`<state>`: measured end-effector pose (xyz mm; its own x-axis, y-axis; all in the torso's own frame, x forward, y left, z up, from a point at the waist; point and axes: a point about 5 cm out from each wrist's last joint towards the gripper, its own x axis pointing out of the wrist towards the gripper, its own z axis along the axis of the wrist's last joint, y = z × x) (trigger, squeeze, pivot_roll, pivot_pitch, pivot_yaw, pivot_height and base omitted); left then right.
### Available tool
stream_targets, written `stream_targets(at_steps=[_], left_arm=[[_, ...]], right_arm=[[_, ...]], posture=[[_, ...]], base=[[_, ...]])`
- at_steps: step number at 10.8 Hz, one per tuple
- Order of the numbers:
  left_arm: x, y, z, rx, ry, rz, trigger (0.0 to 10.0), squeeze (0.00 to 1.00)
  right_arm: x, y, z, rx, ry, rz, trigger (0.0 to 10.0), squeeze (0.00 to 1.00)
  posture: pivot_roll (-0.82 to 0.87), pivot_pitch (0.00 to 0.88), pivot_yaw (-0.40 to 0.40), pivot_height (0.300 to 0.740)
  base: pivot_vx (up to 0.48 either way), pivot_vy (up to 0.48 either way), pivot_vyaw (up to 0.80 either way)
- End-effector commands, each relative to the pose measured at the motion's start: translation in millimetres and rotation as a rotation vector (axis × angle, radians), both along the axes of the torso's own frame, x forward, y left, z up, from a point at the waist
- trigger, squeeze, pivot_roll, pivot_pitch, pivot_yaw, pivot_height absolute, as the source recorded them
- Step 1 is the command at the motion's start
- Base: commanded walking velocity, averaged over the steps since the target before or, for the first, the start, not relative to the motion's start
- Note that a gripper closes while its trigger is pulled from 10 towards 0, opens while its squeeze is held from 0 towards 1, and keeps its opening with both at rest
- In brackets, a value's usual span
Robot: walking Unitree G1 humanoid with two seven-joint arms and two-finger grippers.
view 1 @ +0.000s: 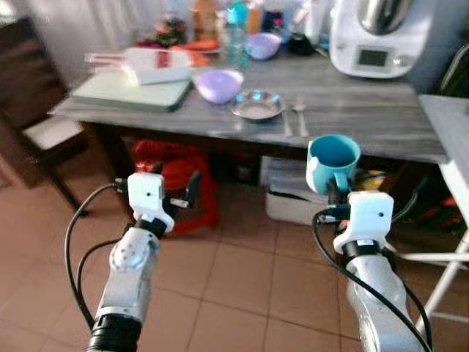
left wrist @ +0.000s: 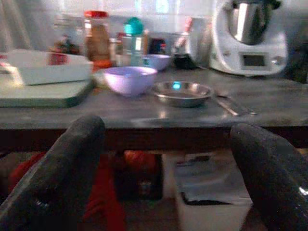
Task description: Setting the table
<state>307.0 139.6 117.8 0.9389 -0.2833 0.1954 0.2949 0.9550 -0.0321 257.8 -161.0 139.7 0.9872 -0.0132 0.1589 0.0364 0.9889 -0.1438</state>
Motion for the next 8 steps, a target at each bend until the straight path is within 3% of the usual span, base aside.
stream_targets(at_steps=[1, 3, 8], left_arm=[[0.2, -8.7, 3.4, 0.005, -0.011, -0.038, 10.0, 0.0], [1.2, -9.7, 4.0, 0.006, -0.011, -0.039, 10.0, 0.0], [0.5, -13.9, 8.6, 0.03, -0.043, -0.052, 10.0, 0.0]], right_arm=[[0.4, -4.8, 5.6, 0.0, -0.02, -0.019, 10.0, 0.0], [1.5, -5.4, 6.1, 0.002, -0.023, -0.024, 10.0, 0.0], [3.6, -5.3, 7.4, -0.02, -0.029, -0.023, 10.0, 0.0]], posture=[[0.01, 0.037, 0.031, 0.74], [0.01, 0.033, 0.03, 0.74], [0.01, 0.029, 0.025, 0.74]], base=[[0.382, 0.0, 0.0], [0.382, 0.0, -0.79], [0.373, 0.0, 0.0]])
